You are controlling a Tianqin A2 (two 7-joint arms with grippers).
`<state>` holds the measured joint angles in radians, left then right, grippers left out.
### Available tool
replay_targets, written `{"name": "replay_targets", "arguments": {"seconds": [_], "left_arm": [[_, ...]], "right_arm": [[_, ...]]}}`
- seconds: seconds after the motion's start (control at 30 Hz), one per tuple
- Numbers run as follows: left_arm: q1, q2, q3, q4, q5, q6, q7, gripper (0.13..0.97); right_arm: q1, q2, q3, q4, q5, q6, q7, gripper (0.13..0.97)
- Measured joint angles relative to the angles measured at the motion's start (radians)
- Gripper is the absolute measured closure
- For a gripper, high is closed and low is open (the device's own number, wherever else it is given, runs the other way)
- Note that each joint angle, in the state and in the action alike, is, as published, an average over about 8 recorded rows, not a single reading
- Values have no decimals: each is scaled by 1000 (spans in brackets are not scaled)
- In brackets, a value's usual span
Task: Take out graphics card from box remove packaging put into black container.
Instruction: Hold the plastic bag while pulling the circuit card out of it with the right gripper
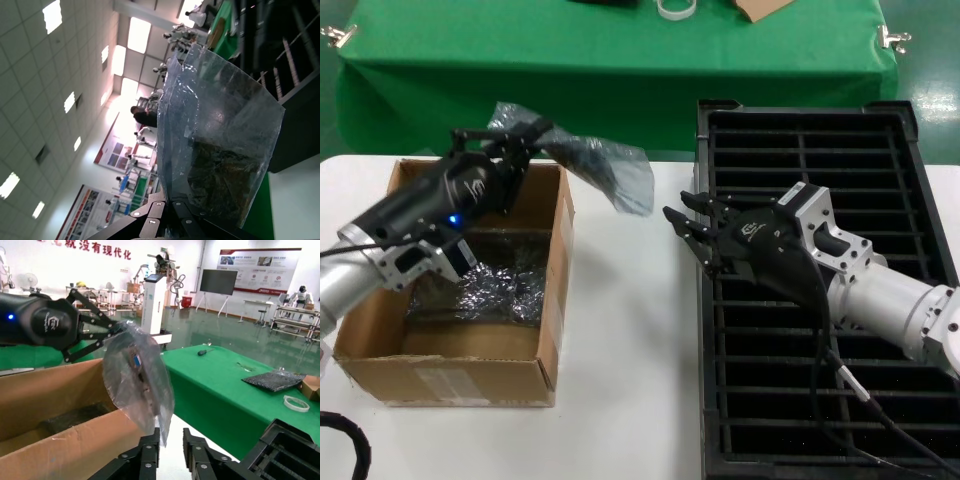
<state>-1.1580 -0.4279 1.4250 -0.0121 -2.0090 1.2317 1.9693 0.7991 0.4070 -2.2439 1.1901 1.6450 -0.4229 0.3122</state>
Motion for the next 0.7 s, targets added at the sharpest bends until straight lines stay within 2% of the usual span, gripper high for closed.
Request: {"name": "replay_targets", "arguments": {"seconds": [0.13,0.4,0.47,0.7], "left_arm": [[10,-2,9,0,11,19,-4,958],[29,-10,18,-3,23,82,-19,958],[32,-10,15,-3,21,90,-16,958],[30,-9,-11,-2,-2,72,-1,958]], "right_arm": [[-20,-10,38,5,-2,-11,-22,810],[-48,-46,107,-6,21,-47,-100,920],[-52,-56,120,-11,25,-56,-117,925],[-65,-81,145,-15,13,-71,-136,960]]}}
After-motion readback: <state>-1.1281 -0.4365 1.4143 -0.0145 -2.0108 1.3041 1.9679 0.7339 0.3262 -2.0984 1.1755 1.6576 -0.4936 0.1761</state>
